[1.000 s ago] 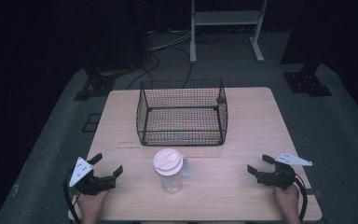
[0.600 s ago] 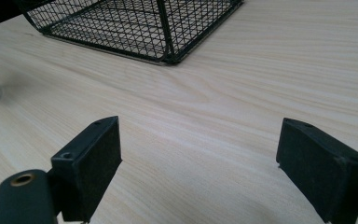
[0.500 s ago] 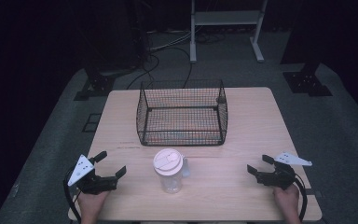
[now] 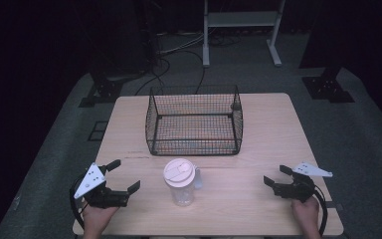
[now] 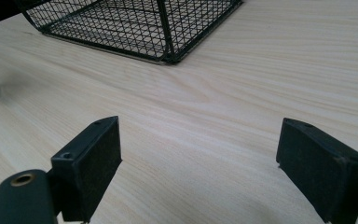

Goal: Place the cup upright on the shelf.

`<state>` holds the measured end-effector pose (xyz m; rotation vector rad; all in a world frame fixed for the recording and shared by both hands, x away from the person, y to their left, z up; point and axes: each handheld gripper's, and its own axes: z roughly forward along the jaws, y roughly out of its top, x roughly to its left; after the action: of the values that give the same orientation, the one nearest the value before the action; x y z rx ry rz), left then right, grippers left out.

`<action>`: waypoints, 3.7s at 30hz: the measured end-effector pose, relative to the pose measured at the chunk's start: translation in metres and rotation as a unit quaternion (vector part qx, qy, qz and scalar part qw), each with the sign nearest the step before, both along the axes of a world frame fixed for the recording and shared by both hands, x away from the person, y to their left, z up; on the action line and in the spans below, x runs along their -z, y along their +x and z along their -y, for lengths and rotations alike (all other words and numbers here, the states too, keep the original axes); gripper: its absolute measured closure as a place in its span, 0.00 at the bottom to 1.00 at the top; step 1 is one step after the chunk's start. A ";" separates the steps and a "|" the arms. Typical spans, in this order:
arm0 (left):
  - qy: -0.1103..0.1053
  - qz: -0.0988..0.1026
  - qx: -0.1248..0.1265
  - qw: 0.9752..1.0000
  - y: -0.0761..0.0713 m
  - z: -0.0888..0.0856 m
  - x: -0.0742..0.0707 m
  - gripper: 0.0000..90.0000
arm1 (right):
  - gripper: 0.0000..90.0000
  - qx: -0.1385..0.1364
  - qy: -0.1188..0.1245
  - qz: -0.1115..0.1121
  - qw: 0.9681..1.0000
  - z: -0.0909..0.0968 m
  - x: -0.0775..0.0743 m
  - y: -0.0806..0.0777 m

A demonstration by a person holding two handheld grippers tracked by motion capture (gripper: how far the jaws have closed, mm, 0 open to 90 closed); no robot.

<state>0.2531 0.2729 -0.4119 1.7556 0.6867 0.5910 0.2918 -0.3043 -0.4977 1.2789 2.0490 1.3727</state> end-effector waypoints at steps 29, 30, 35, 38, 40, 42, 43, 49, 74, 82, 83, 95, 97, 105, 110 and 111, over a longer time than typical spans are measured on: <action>0.053 -0.010 0.117 0.992 -0.009 0.054 -0.033 0.00 | 0.14 -0.004 0.000 0.002 1.000 0.000 0.000 0.000; 0.054 -0.012 0.120 0.991 -0.009 0.057 -0.033 0.00 | 0.14 -0.004 0.000 0.002 1.000 0.000 0.000 0.000; 0.064 -0.028 0.140 0.988 -0.005 0.067 -0.032 0.01 | 0.14 -0.005 0.000 0.002 1.000 0.000 0.000 0.000; 0.068 -0.042 0.148 0.986 -0.003 0.072 -0.030 0.00 | 0.14 -0.006 0.001 0.002 1.000 0.000 0.000 0.000; 0.073 -0.046 0.150 0.985 -0.002 0.075 -0.029 0.00 | 0.14 -0.007 0.001 0.002 1.000 0.000 0.000 0.000; 0.076 -0.052 0.154 0.984 0.000 0.078 -0.028 0.00 | 0.14 -0.007 0.001 0.002 1.000 0.000 0.000 0.000; 0.078 -0.053 0.154 0.984 0.000 0.080 -0.027 0.00 | 0.14 -0.008 0.002 0.002 1.000 0.000 0.000 0.000; 0.087 -0.065 0.158 0.982 0.005 0.091 -0.026 0.00 | 0.14 -0.009 0.003 0.002 1.000 0.000 0.000 0.000; 0.125 -0.107 0.151 0.975 0.027 0.124 -0.020 0.00 | 0.14 -0.016 0.003 0.003 1.000 -0.001 0.000 0.000; 0.137 -0.115 0.152 0.972 0.032 0.132 -0.020 0.00 | 0.14 -0.019 0.003 0.004 1.000 -0.001 0.000 0.000; 0.139 -0.117 0.152 0.972 0.032 0.133 -0.020 0.00 | 0.14 -0.019 0.003 0.004 1.000 -0.001 0.000 0.000; 0.164 -0.135 0.154 0.965 0.036 0.137 -0.023 0.05 | 0.14 -0.020 0.002 0.004 1.000 -0.001 0.000 -0.001; 0.167 -0.136 0.152 0.965 0.036 0.138 -0.024 0.05 | 0.14 -0.020 0.002 0.004 1.000 -0.001 0.000 -0.001; 0.177 -0.143 0.155 0.961 0.037 0.139 -0.026 0.06 | 0.14 -0.020 0.003 0.004 1.000 -0.001 0.000 -0.001; 0.180 -0.146 0.161 0.959 0.038 0.141 -0.029 0.06 | 0.14 -0.021 0.003 0.005 1.000 -0.001 0.000 0.000; 0.179 -0.147 0.162 0.959 0.038 0.142 -0.030 0.06 | 0.14 -0.021 0.003 0.005 1.000 -0.001 0.000 0.000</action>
<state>0.2914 0.1313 -0.3820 2.2672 0.4936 0.2373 0.2913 -0.3031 -0.4974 1.2360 2.0771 1.4007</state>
